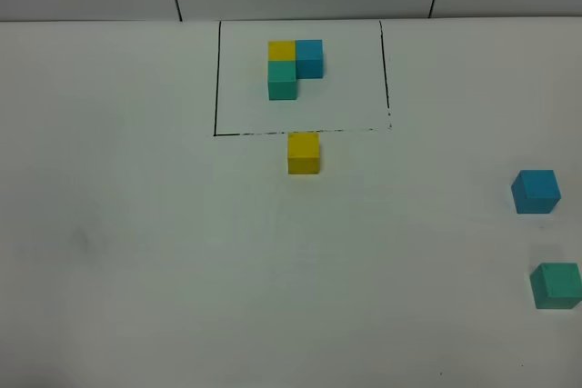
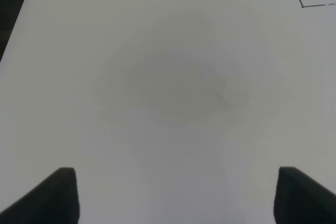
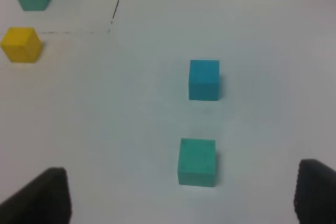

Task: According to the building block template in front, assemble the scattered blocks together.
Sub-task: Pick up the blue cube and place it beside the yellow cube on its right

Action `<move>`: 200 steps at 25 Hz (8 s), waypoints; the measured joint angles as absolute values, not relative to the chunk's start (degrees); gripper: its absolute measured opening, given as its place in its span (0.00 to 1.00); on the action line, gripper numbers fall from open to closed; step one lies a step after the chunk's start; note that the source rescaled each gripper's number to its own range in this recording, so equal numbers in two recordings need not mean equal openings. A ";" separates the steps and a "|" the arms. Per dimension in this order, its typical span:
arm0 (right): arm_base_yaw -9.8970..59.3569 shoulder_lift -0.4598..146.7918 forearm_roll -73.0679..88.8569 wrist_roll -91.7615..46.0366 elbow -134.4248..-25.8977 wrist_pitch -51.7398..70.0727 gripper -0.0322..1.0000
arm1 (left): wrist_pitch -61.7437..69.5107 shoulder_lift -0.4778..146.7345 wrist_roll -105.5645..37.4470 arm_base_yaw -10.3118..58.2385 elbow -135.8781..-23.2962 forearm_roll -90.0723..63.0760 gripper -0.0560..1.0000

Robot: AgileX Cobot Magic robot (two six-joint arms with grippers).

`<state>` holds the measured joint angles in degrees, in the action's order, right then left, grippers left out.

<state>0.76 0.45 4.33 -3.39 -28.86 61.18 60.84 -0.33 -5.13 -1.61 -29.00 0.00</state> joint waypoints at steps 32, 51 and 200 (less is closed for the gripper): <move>0.76 0.45 4.33 -3.39 -28.86 61.18 0.74 | 60.84 -0.33 -5.08 -1.61 -29.00 0.00 0.77; 0.76 55.41 2.97 -3.67 -41.97 52.92 0.74 | 60.84 -0.33 -5.07 -1.61 -29.00 0.00 0.77; 27.79 139.15 3.48 -61.28 -113.62 64.99 0.06 | 60.84 -0.33 -5.07 -1.61 -29.00 0.00 0.77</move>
<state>27.79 139.15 3.48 -61.28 -113.62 64.99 60.84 -0.33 -5.07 -1.61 -29.00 0.00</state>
